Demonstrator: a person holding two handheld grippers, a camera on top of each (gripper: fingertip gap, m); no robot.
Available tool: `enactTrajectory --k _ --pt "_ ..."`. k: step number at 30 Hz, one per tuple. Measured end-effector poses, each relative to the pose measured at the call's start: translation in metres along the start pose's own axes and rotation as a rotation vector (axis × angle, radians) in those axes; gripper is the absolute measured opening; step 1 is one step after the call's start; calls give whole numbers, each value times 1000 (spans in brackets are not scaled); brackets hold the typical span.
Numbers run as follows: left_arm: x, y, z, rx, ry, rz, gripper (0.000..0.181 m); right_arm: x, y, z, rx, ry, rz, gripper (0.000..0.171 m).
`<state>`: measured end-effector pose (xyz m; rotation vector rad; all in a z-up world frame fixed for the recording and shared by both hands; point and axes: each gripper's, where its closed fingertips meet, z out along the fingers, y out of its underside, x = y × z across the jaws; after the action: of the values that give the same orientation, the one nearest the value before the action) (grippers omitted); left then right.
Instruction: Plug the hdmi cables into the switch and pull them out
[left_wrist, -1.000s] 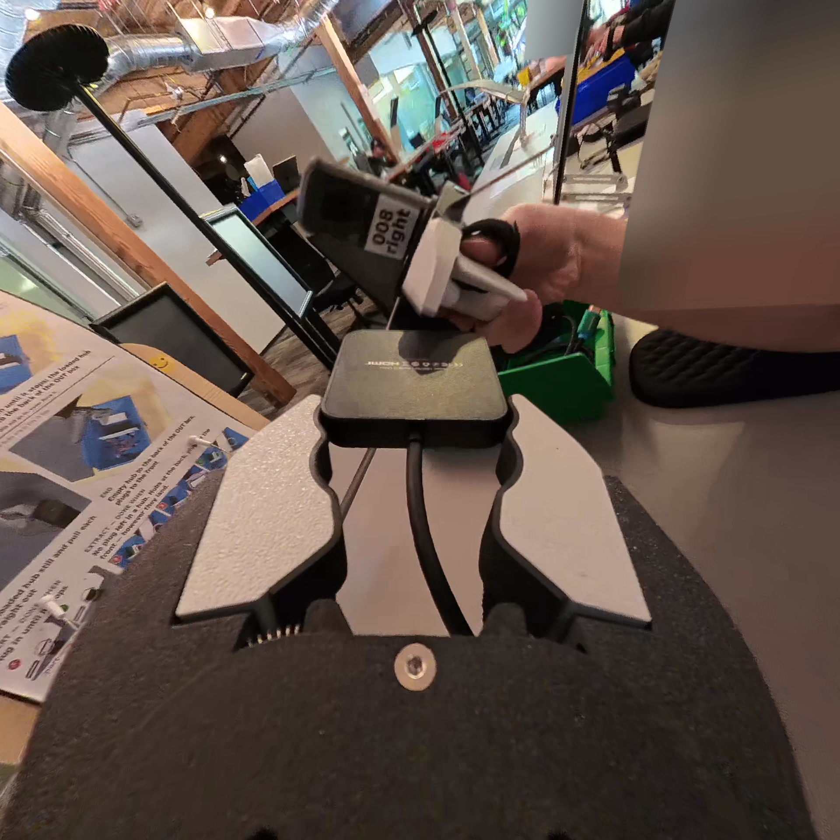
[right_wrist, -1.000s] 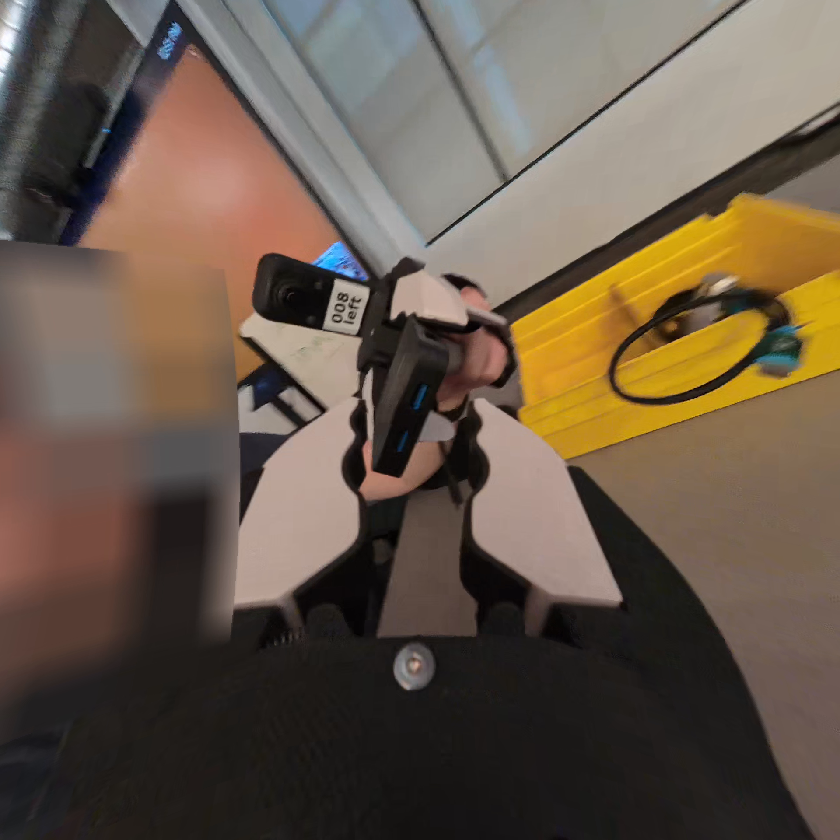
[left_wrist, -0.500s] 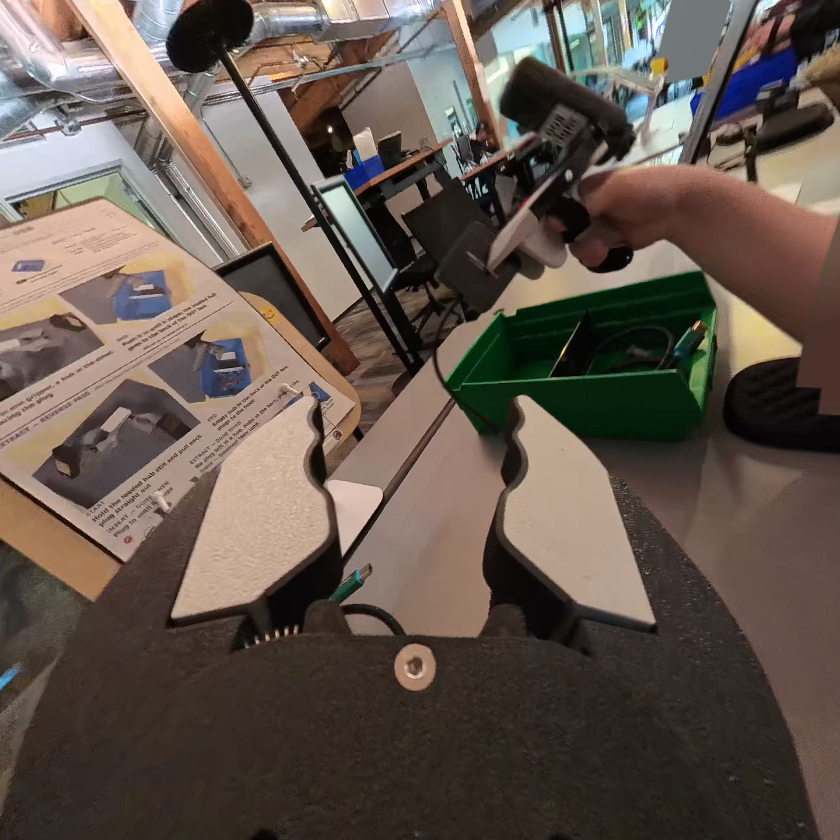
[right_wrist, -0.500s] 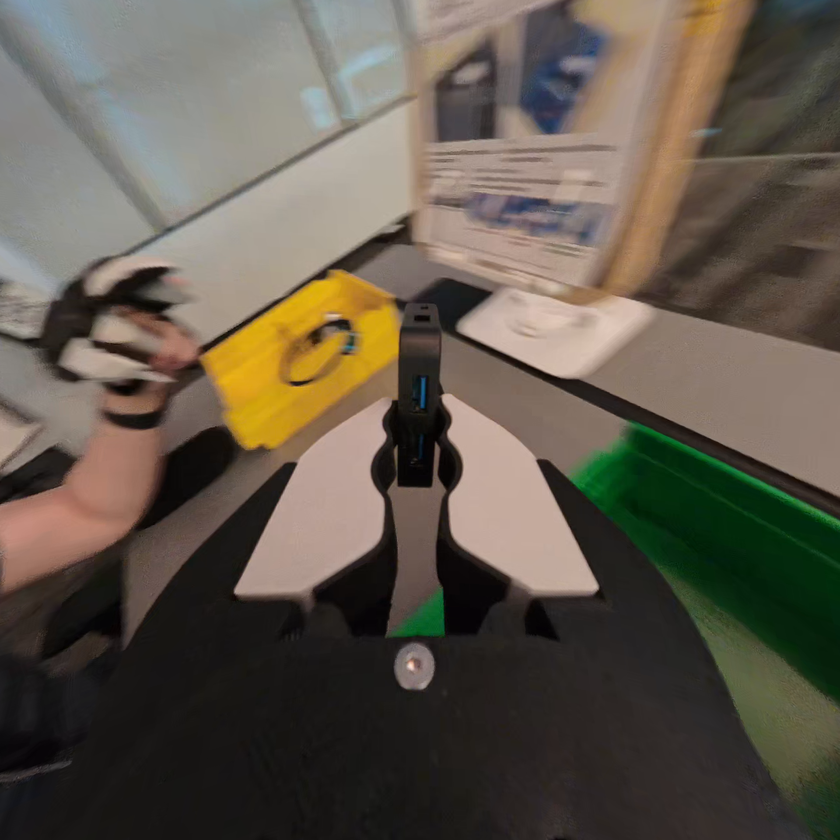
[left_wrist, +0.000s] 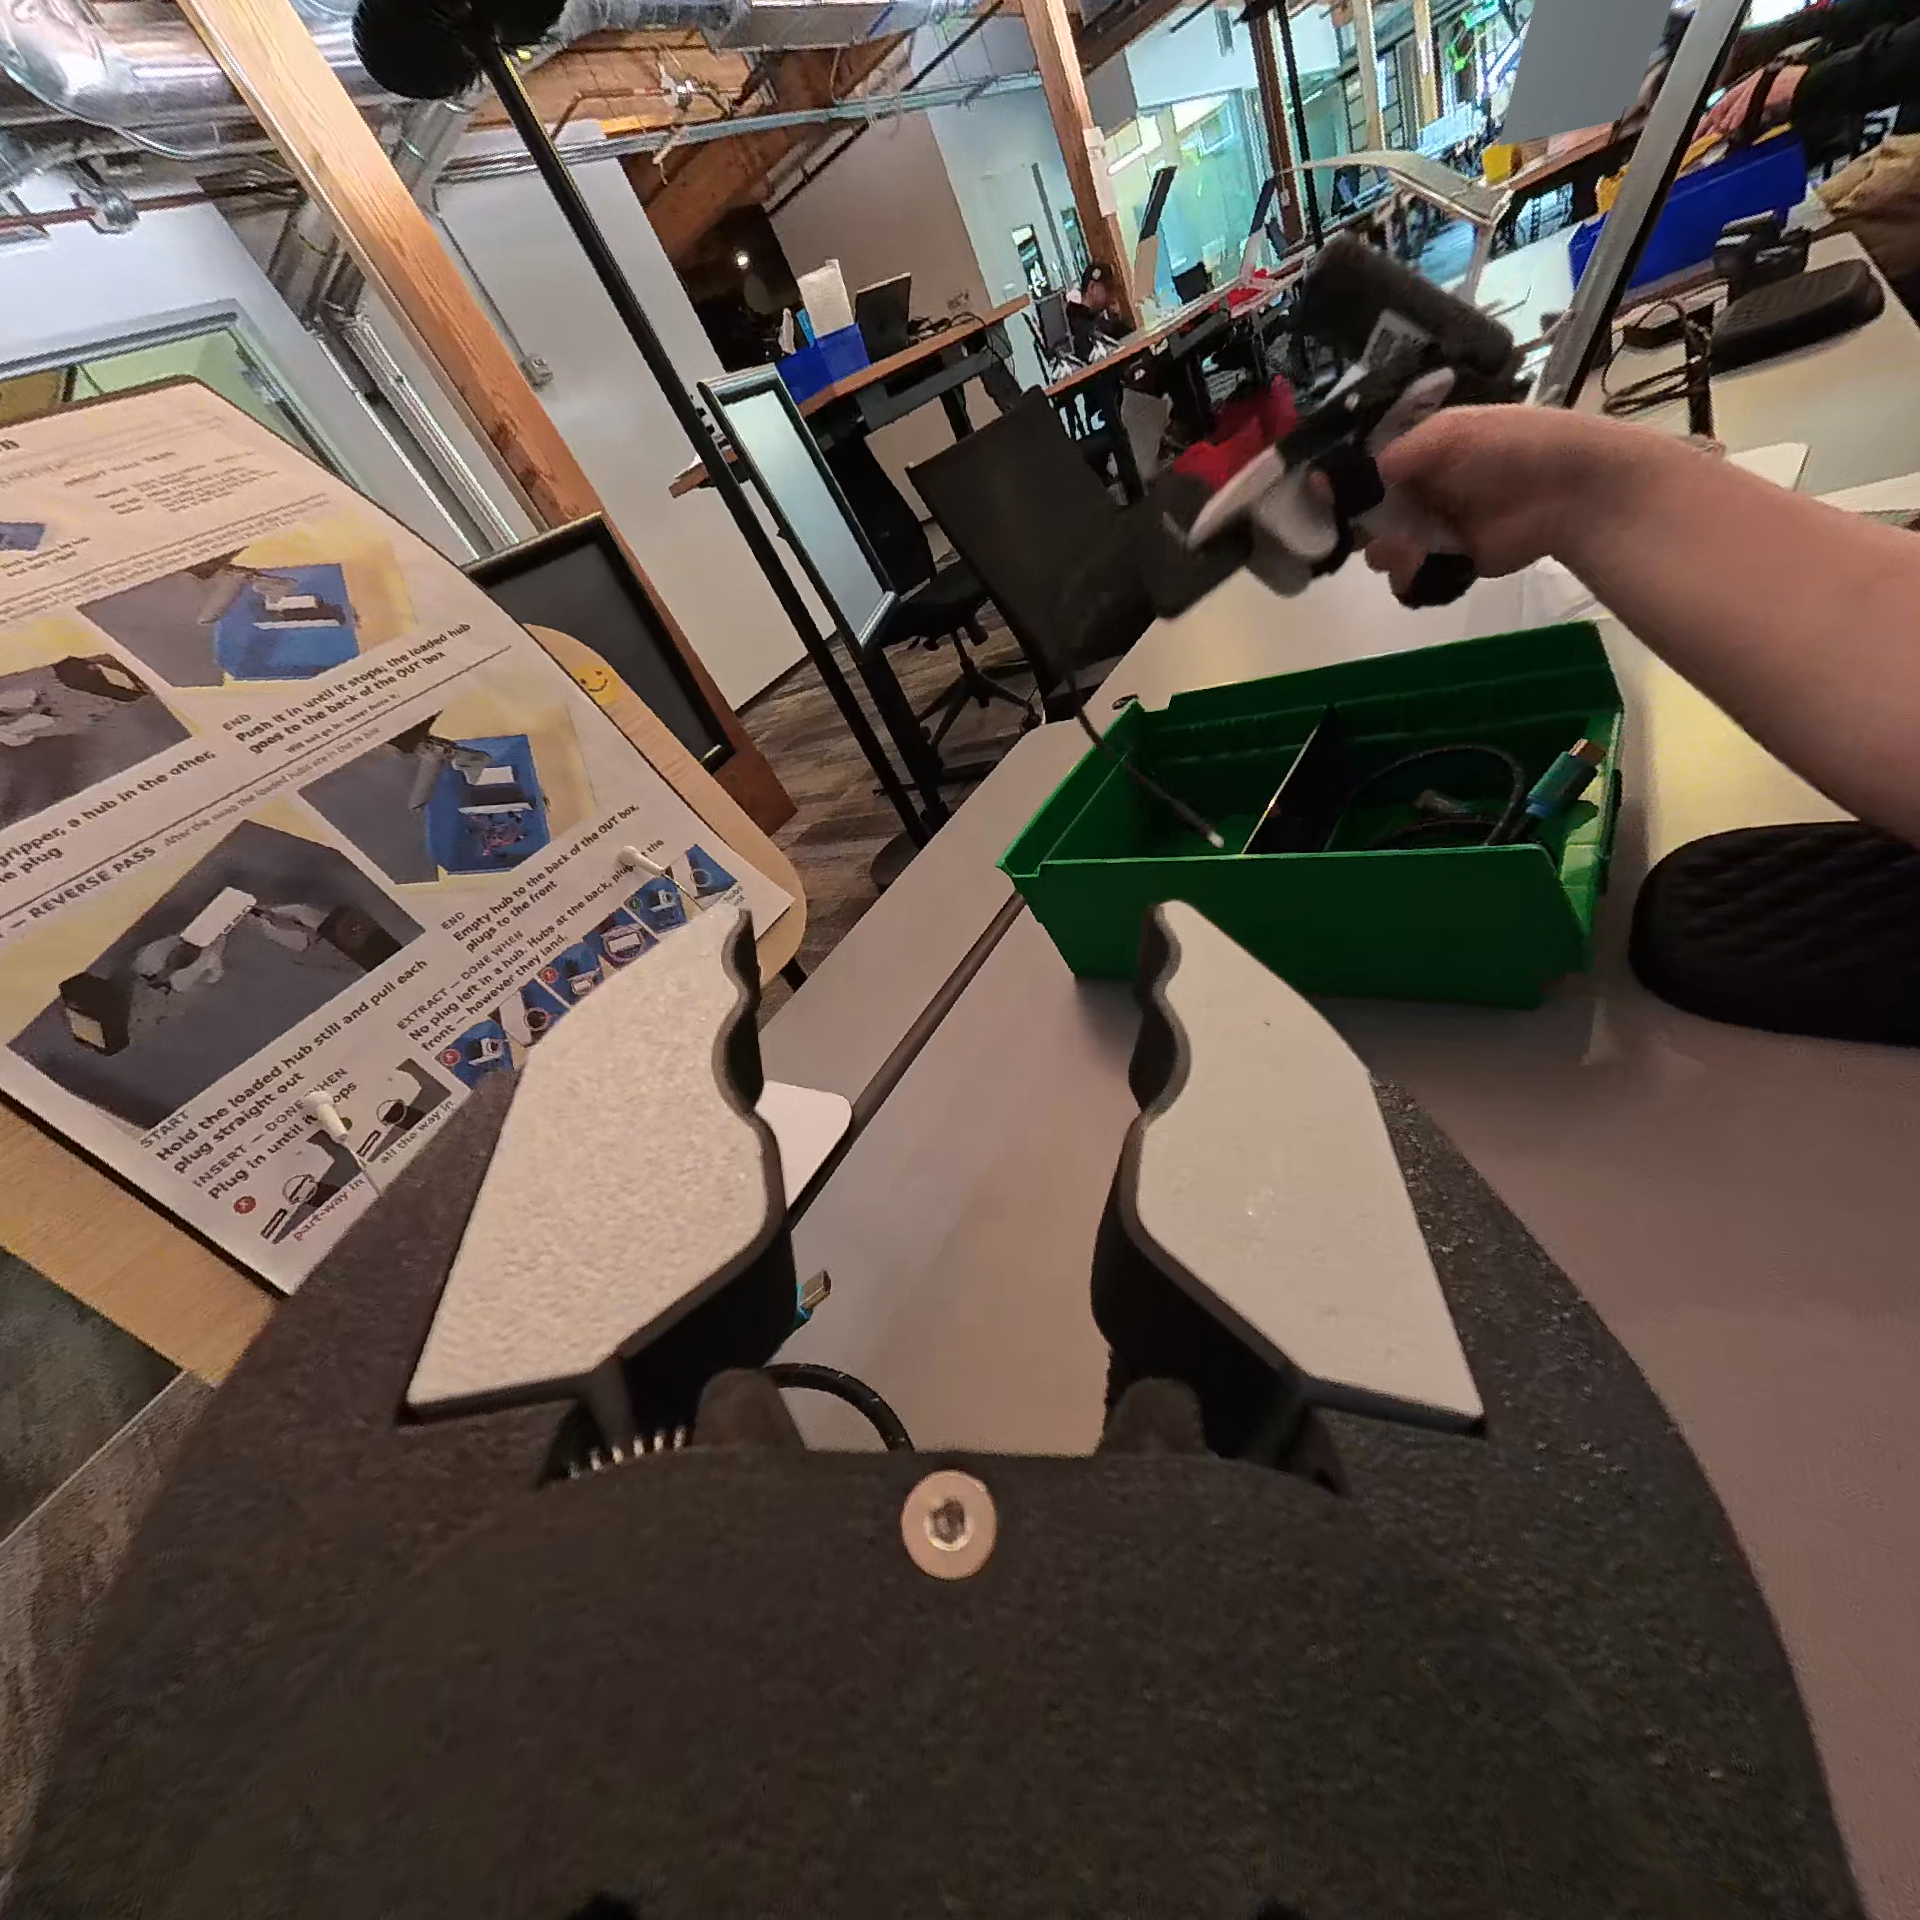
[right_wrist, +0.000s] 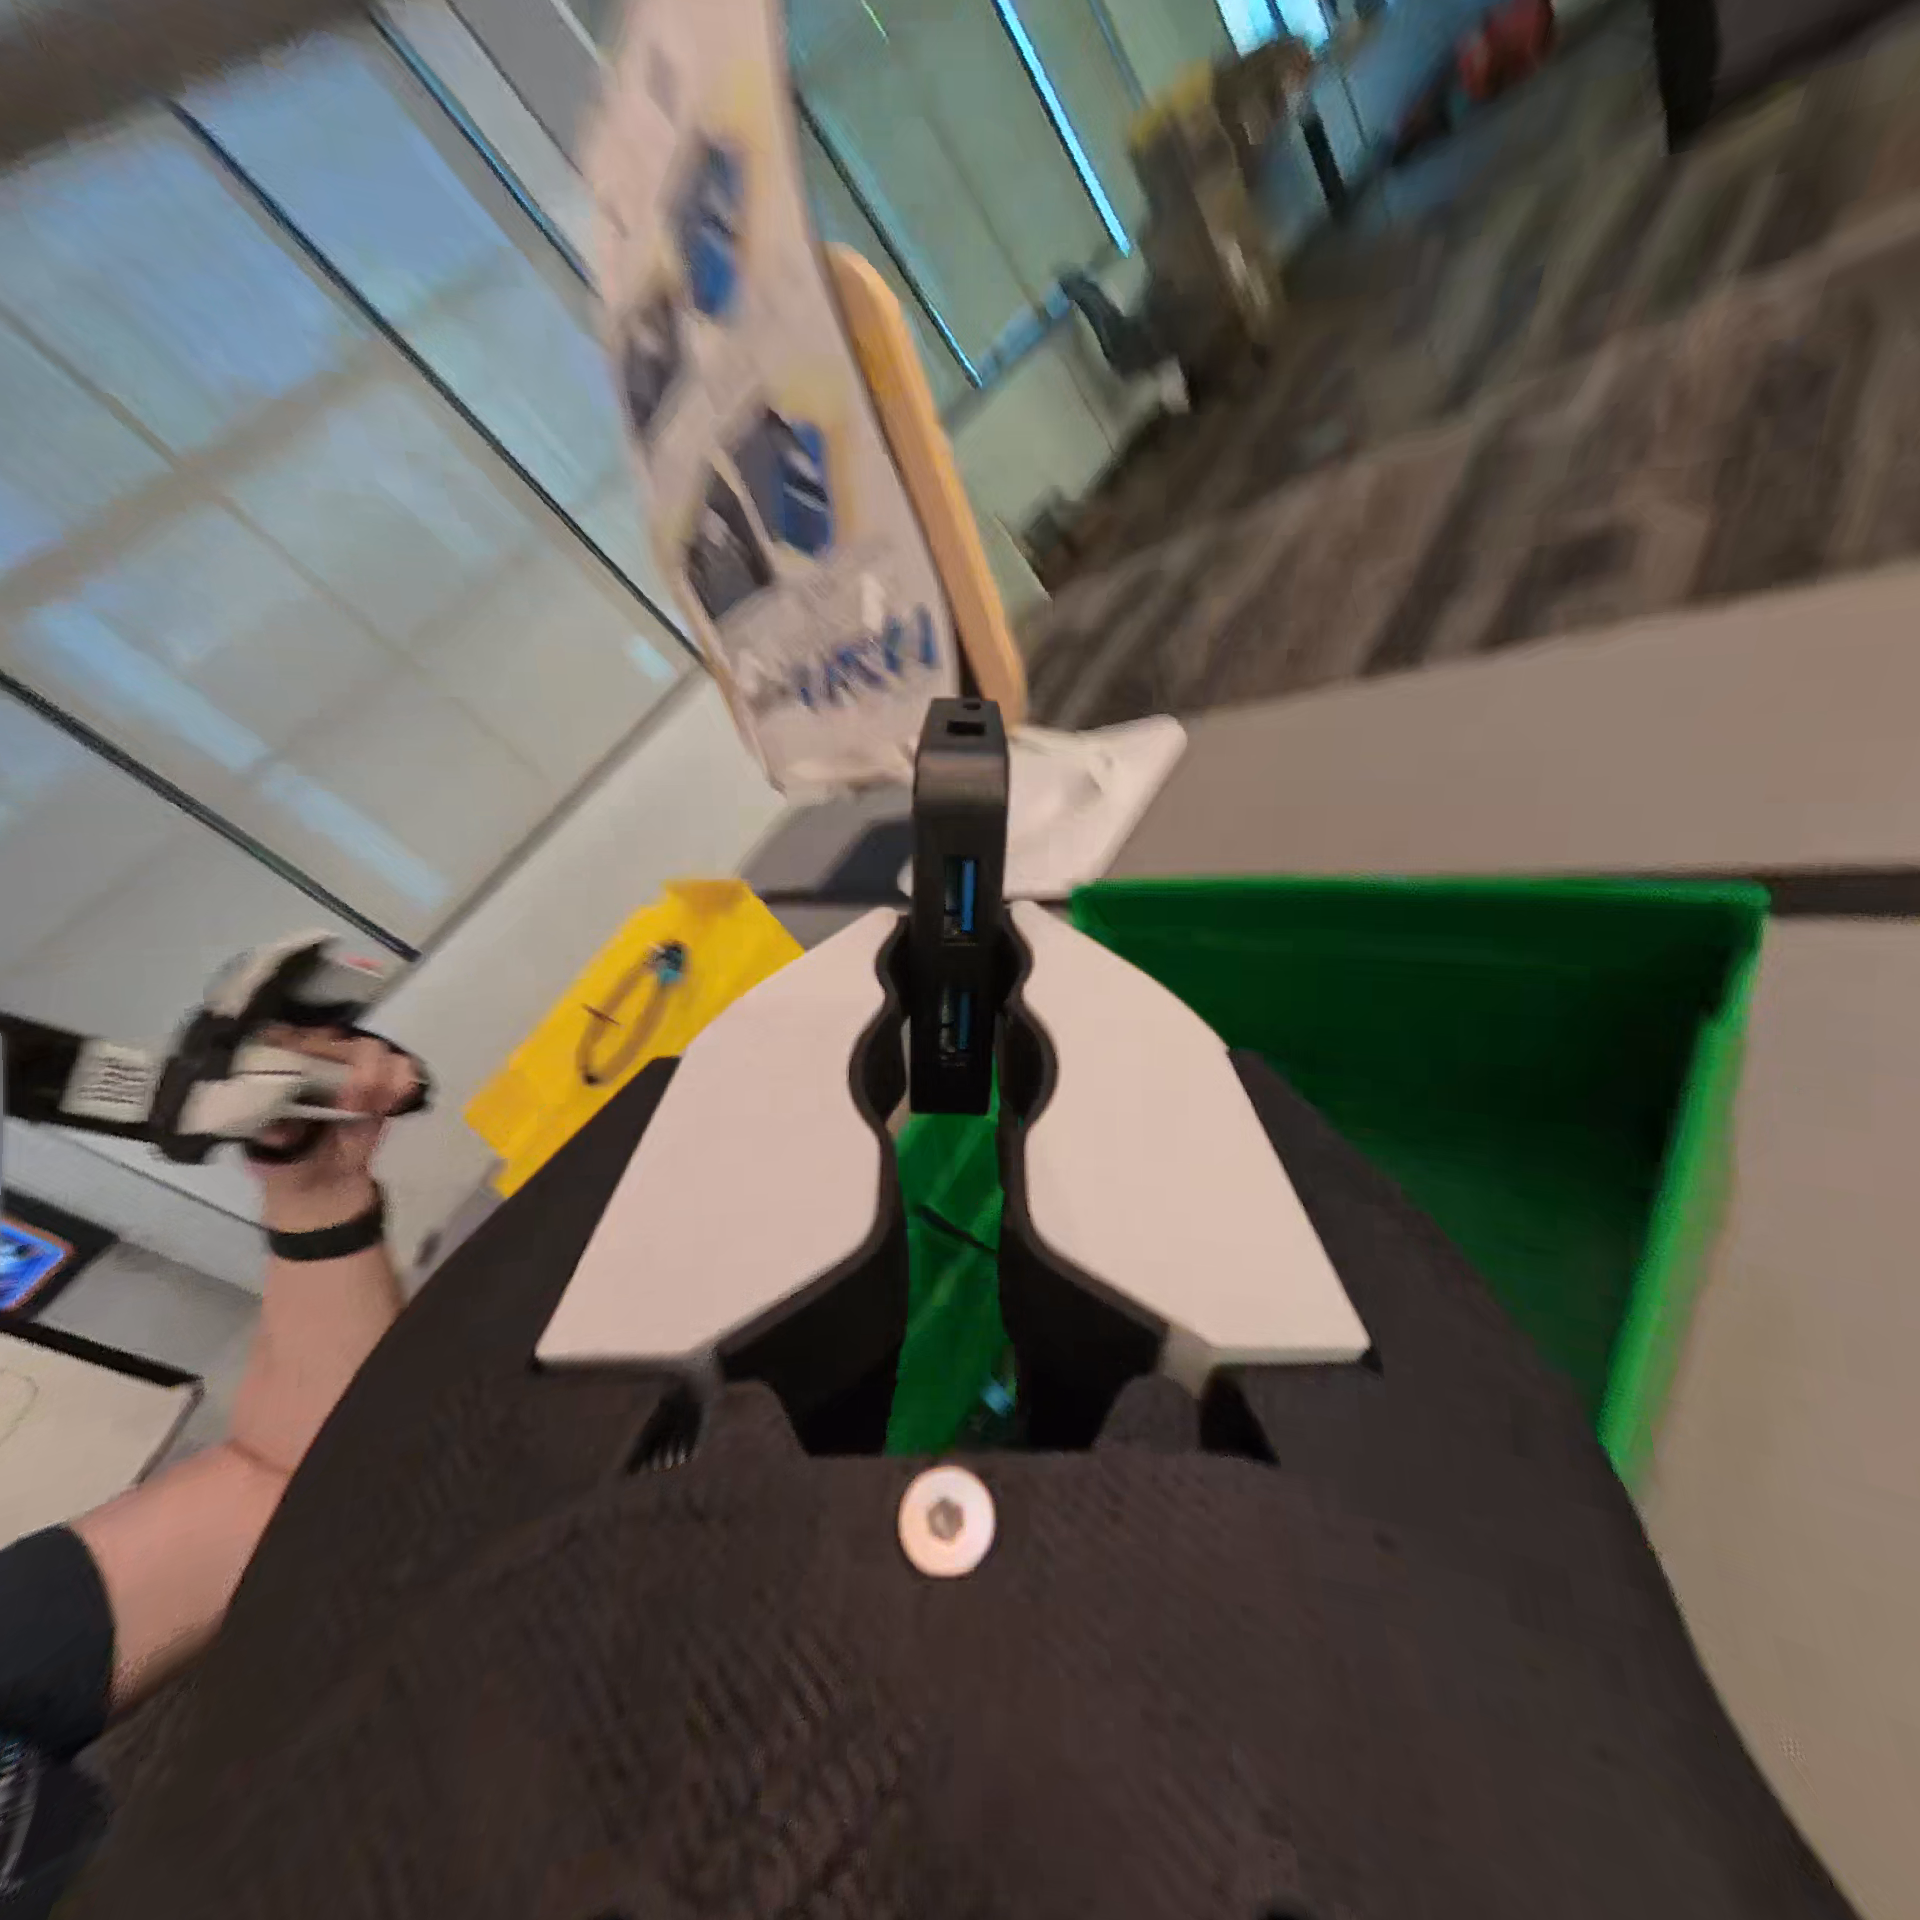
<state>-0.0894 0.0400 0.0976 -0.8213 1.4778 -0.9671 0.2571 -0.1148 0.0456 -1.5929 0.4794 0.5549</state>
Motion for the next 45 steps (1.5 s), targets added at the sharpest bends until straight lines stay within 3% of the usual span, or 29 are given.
enactTrajectory --k 6,10,15,20,23,26,29,33,36,45 --pt "-10 -2 -7 -2 -24 -17 69 44 89 56 -444 188 123 14" --pt "-35 8 -20 -89 -113 -25 70 96 126 54 -650 512 75 23" --pt "-89 46 -66 -303 -275 -17 65 110 115 40 -699 693 -106 47" --pt "-117 113 -109 -571 -301 -68 55 83 78 43 -577 681 -244 54" --pt "-135 152 -111 -624 -330 -75 57 58 59 50 -504 655 -350 54" --pt "-138 189 -99 -594 -230 -246 56 38 55 61 -481 613 -437 53" --pt "-142 196 -80 -520 -23 -313 40 27 62 70 -511 560 -475 53" --pt "-150 209 -85 -704 252 -373 39 6 79 85 -560 403 -424 53" --pt "-153 229 -84 -815 335 -335 45 9 78 83 -565 437 -437 53" --pt "-97 286 -79 -1078 673 -342 54 17 84 86 -594 456 -424 53"
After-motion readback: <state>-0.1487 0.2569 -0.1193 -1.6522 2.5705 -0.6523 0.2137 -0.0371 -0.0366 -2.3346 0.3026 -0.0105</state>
